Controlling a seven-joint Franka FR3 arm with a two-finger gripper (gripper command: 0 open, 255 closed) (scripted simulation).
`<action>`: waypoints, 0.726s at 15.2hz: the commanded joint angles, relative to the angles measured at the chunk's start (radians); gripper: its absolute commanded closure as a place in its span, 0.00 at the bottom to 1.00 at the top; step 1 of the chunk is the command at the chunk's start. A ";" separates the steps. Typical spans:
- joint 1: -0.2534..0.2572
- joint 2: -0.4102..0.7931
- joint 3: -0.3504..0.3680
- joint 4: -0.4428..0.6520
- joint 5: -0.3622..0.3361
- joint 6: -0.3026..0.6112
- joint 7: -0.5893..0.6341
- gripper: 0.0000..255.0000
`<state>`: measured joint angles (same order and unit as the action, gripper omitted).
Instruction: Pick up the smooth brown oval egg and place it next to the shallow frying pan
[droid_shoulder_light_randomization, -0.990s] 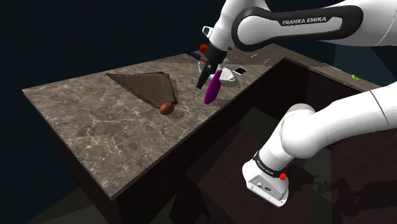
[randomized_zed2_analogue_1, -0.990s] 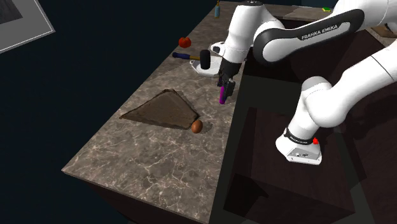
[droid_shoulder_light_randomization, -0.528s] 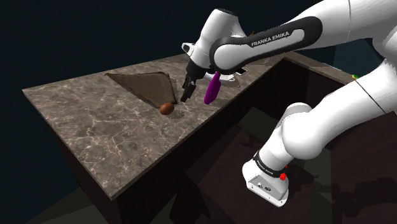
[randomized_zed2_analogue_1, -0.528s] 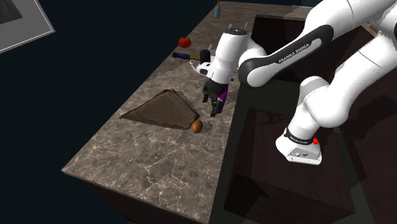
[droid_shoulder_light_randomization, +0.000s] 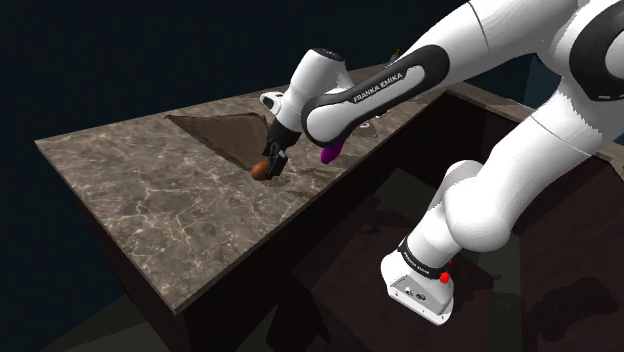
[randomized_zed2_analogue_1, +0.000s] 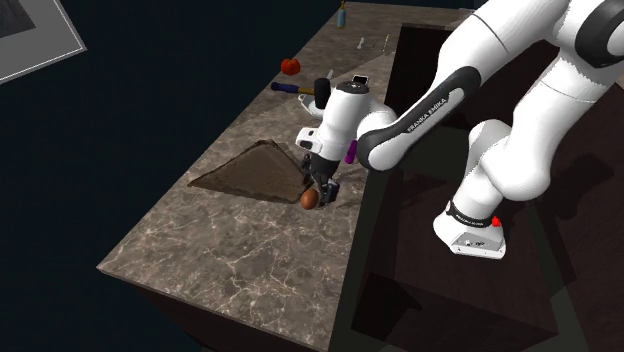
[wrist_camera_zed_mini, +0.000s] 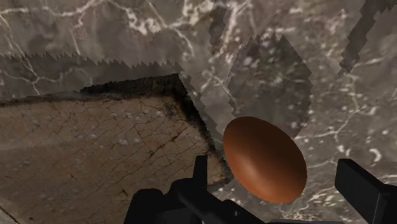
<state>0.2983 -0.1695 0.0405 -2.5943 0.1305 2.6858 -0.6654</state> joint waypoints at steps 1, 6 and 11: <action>0.003 0.027 0.000 0.001 0.004 0.028 -0.006 0.00; 0.006 0.083 0.001 0.005 0.012 0.080 -0.012 0.00; 0.006 0.083 0.001 0.005 0.012 0.080 -0.012 0.00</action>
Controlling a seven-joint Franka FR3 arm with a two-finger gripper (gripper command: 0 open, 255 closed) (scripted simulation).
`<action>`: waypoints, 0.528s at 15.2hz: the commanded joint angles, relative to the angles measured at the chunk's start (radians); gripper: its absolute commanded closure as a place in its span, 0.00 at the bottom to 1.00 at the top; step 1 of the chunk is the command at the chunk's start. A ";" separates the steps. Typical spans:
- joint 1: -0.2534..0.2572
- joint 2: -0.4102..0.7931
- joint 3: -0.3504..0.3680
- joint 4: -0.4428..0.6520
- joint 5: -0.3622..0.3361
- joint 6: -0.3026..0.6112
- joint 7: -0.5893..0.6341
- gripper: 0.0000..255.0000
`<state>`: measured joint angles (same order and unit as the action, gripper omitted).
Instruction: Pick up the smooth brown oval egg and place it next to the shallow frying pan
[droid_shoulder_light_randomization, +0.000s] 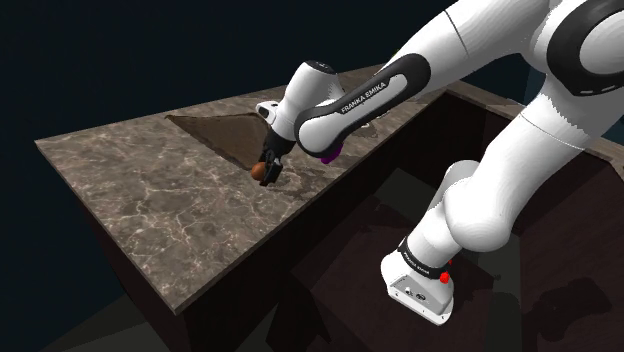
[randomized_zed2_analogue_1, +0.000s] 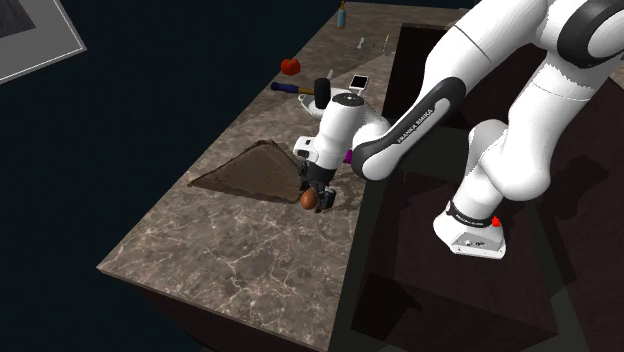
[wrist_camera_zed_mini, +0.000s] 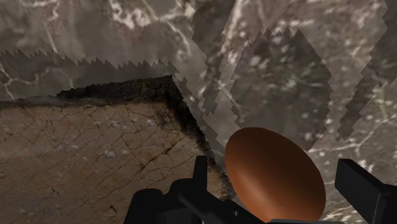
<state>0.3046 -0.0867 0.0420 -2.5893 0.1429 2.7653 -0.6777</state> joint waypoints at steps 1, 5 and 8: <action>0.000 0.000 0.000 0.000 0.000 0.000 0.000 0.00; 0.000 0.000 0.000 0.000 0.000 0.000 0.000 1.00; 0.000 0.000 0.000 0.000 0.000 0.000 0.000 1.00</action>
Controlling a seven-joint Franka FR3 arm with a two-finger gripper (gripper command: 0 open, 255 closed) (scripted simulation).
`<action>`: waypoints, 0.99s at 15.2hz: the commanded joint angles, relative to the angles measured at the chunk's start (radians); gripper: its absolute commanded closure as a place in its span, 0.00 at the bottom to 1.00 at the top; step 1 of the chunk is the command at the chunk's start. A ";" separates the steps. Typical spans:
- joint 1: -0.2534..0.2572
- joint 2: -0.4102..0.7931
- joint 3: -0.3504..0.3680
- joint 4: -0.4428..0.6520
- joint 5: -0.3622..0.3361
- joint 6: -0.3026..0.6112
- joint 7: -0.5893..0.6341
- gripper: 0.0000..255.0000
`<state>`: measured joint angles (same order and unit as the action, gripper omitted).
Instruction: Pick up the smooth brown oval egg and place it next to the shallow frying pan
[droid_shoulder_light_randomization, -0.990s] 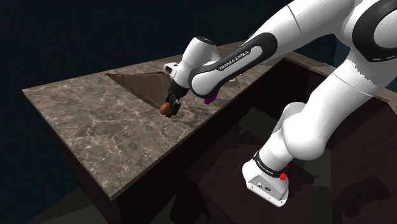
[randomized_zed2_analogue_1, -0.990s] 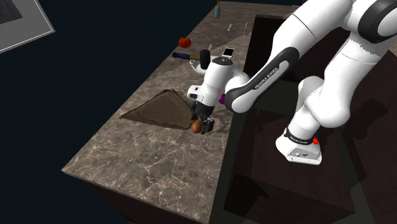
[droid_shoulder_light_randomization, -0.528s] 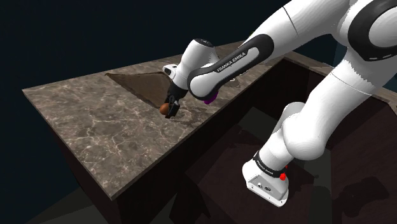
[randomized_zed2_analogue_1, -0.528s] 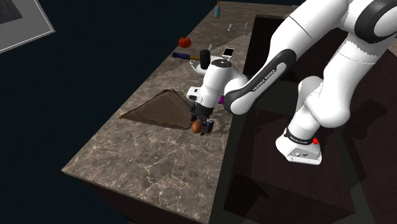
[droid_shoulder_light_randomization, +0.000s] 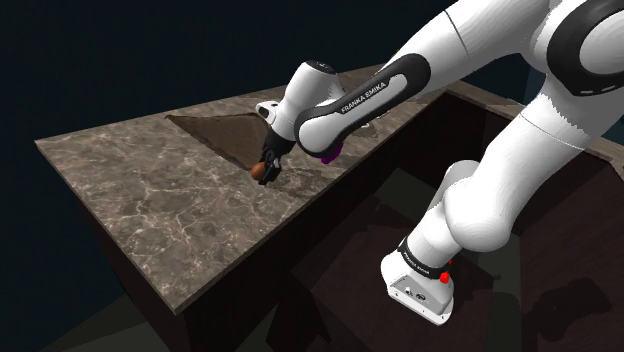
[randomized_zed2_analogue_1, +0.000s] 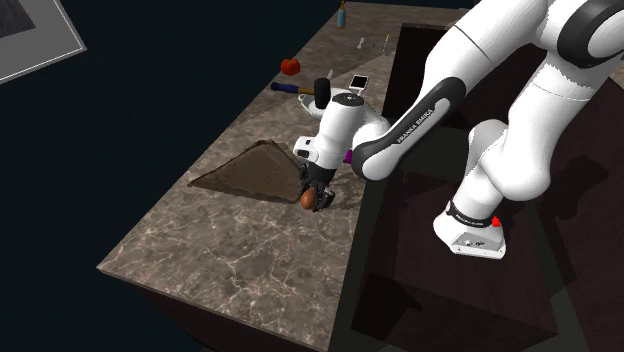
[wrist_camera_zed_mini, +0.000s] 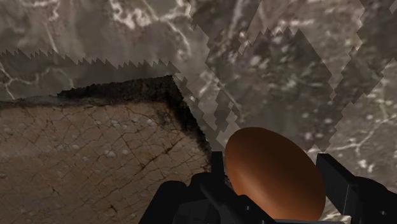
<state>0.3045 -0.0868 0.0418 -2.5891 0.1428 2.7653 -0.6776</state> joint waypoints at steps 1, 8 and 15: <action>0.000 0.000 0.000 0.000 0.000 0.000 0.000 1.00; -0.004 -0.059 0.000 0.018 -0.015 -0.077 0.014 1.00; -0.009 -0.132 0.001 0.053 -0.029 -0.185 0.029 1.00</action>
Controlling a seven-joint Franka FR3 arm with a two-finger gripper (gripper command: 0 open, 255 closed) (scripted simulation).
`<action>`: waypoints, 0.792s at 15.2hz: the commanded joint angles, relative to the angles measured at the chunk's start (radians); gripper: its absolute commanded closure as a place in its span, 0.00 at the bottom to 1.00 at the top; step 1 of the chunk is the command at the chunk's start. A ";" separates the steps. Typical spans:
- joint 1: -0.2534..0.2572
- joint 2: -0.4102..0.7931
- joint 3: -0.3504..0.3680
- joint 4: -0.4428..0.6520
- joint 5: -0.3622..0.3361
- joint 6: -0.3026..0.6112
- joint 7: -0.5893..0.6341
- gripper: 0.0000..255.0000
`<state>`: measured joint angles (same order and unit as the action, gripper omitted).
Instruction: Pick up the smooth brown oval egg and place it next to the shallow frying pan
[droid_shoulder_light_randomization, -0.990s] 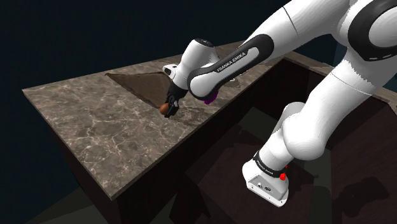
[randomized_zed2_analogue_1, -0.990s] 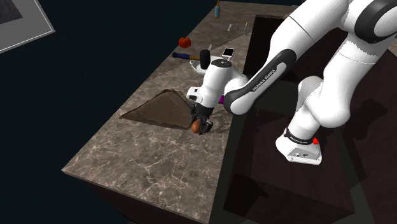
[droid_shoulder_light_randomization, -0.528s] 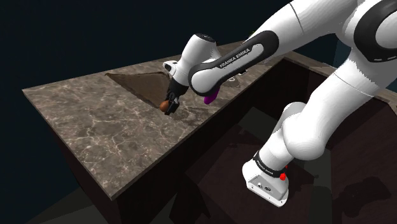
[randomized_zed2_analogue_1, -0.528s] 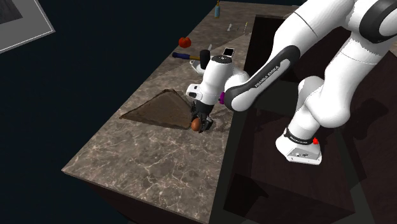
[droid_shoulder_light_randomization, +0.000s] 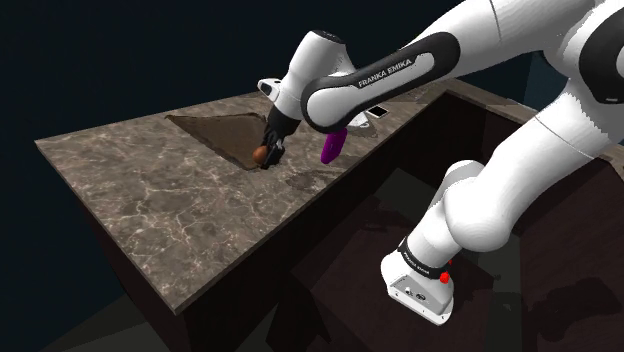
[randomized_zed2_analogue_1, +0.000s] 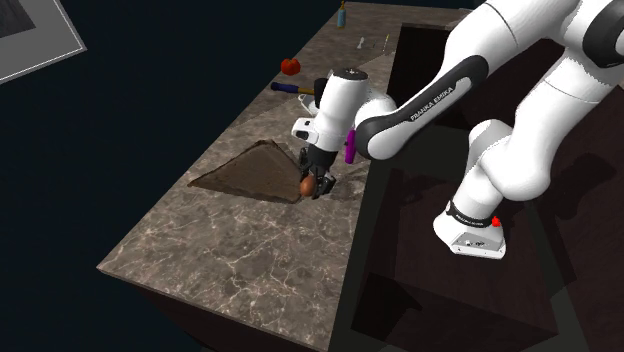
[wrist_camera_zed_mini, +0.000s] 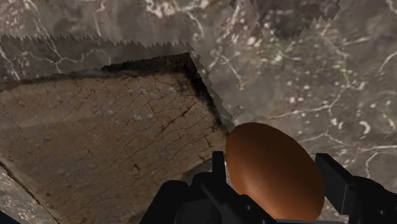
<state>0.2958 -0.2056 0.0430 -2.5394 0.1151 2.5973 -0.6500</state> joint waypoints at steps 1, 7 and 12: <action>-0.001 -0.022 0.000 0.009 -0.003 -0.032 0.003 1.00; -0.005 -0.072 0.000 0.050 -0.012 -0.122 0.012 1.00; -0.007 -0.101 -0.001 0.081 -0.016 -0.182 0.017 1.00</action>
<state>0.2890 -0.3024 0.0417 -2.4629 0.0996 2.4241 -0.6346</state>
